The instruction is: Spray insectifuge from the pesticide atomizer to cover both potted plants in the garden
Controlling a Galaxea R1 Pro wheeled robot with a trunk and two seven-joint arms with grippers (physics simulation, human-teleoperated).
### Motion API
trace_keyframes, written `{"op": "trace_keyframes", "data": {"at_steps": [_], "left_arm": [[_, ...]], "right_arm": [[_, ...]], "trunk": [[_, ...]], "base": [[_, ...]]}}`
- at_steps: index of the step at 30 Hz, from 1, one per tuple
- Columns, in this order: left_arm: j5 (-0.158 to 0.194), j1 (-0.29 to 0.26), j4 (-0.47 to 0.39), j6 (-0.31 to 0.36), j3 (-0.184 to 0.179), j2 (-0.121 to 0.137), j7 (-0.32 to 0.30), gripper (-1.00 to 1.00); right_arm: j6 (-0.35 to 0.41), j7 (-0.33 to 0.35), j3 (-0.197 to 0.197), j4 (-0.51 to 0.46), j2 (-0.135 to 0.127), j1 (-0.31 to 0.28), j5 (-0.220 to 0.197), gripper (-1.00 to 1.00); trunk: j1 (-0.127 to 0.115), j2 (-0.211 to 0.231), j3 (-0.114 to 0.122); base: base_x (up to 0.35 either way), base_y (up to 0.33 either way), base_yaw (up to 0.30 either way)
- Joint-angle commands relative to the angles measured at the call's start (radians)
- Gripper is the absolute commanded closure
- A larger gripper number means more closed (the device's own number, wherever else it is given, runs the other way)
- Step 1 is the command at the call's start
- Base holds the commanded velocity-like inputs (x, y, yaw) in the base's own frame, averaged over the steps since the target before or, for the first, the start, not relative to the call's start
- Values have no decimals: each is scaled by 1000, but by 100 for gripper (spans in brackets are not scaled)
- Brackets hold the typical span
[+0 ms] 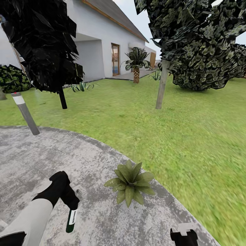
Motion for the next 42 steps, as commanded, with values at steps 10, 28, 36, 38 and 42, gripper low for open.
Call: {"op": "trace_keyframes", "data": {"at_steps": [10,28,36,38,42], "left_arm": [[-8,-1,-1,10,5,-4,-9,100],[-8,-1,1,12,9,-6,-13,100],[-8,1,1,11,6,-8,-13,100],[-8,1,1,11,7,-8,-14,100],[-8,1,1,10,7,-6,-14,100]], "right_arm": [[-5,-3,-7,2,-8,0,13,-100],[-4,-5,-8,1,-5,-1,11,-100],[-4,-5,-9,0,-2,-1,10,-100],[-4,-5,-9,0,-2,-1,10,-100],[-4,-5,-9,0,-2,-1,10,-100]], "trunk": [[0,0,-1],[0,0,-1],[0,0,-1],[0,0,-1],[0,0,-1]], "base": [[190,-220,130],[65,-306,40],[203,-271,53],[160,-195,232],[38,-46,268]]}}
